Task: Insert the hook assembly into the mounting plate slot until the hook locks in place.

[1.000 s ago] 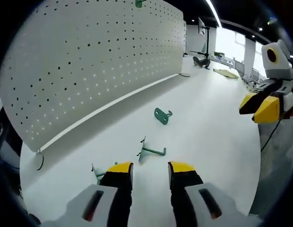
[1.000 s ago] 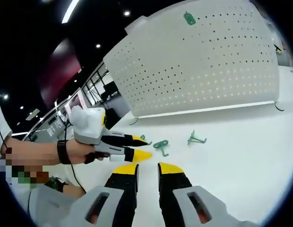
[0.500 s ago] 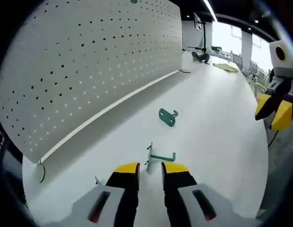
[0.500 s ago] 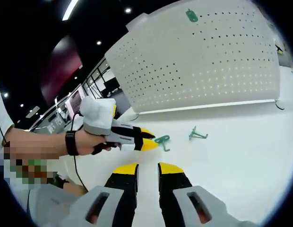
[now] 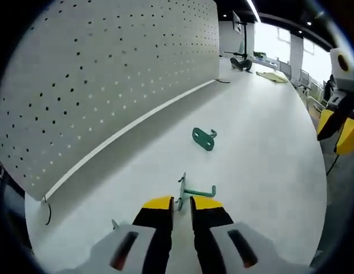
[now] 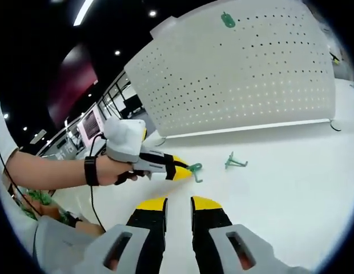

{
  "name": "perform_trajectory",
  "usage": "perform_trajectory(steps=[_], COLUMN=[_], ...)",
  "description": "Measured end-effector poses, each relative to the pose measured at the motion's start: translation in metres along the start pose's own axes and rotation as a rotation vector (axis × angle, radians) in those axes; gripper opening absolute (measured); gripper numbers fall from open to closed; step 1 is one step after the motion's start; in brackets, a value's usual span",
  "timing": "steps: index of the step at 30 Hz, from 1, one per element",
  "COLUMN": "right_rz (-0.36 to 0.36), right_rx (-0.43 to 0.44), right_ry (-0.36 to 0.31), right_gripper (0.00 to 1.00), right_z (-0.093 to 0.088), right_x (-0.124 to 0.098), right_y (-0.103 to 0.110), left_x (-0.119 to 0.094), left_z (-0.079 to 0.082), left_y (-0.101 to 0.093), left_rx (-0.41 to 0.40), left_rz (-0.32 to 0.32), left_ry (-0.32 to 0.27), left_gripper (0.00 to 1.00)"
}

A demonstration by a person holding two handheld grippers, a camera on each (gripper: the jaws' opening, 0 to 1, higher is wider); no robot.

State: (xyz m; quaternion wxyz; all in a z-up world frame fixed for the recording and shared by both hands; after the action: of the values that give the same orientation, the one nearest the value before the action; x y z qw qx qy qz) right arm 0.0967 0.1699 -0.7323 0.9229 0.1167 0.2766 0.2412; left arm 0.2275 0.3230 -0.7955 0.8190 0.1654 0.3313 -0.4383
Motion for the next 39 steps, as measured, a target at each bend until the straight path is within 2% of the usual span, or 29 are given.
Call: perform_trajectory(steps=[9,20,22,35,39], right_rz=[-0.001,0.011,0.015,0.007,0.035], right_rx=[-0.005,-0.01,-0.014,-0.006,0.01], right_ry=[-0.005,-0.002,0.003,-0.026,-0.035], right_gripper=[0.15,0.15,0.15,0.15,0.16], right_z=[0.003,0.004,0.004,0.008,0.01], right_x=[-0.003,-0.003,-0.002,-0.002,-0.001], right_y=[0.002,0.006,0.007,0.008,0.012], left_x=[0.005,0.0,-0.002,-0.019,-0.024], left_z=[-0.005,-0.007,-0.004,0.004,0.005], left_y=[-0.004,-0.011,-0.013,-0.024,-0.028], left_rx=[-0.01,-0.049,-0.064,-0.083,-0.098], left_rz=[-0.019,-0.048,-0.062,-0.068,-0.064], left_ry=[0.028,0.019,-0.006,-0.066,-0.085], left_gripper=[0.06,0.04,0.04,0.04,0.04])
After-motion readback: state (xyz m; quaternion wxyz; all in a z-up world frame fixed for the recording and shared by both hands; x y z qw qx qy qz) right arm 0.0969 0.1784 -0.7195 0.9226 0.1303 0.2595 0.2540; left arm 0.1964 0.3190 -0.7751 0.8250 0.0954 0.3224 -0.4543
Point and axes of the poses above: the point that each gripper's makers call its tool centre point, and the gripper's own axes: x roughly forward along the fingers, y roughly to its left, z roughly out of its top, the point moved 7 cm from there along -x, roughly backward along the fingers, and after that the axes turned 7 degrees about -z, right-handed, at the moved point
